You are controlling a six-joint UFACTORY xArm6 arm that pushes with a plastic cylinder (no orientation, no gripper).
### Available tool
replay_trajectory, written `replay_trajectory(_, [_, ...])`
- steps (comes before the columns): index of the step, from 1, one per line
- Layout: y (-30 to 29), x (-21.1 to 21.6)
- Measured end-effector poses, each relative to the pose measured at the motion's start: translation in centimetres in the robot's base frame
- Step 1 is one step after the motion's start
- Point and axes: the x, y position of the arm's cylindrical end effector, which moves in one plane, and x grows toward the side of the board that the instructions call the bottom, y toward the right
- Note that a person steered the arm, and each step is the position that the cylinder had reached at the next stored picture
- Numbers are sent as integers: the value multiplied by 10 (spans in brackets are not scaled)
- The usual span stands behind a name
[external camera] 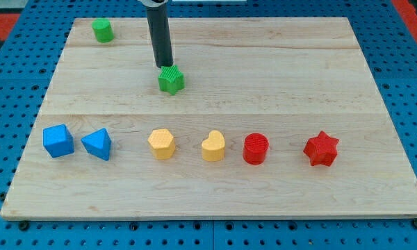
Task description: Push the green star into the hexagon
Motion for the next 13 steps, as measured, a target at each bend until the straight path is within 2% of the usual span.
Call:
replay_trajectory(1, [-45, 90])
replay_trajectory(2, [-32, 52])
replay_trajectory(3, [15, 7])
replay_trajectory(4, [64, 15])
replay_trajectory(5, [7, 45])
replay_trajectory(6, [53, 15])
replay_trajectory(7, [2, 17])
replay_trajectory(8, [19, 39])
replay_trajectory(10, [-41, 47])
replay_trajectory(11, [-41, 62])
replay_trajectory(12, [-41, 120])
replay_trajectory(13, [-36, 124])
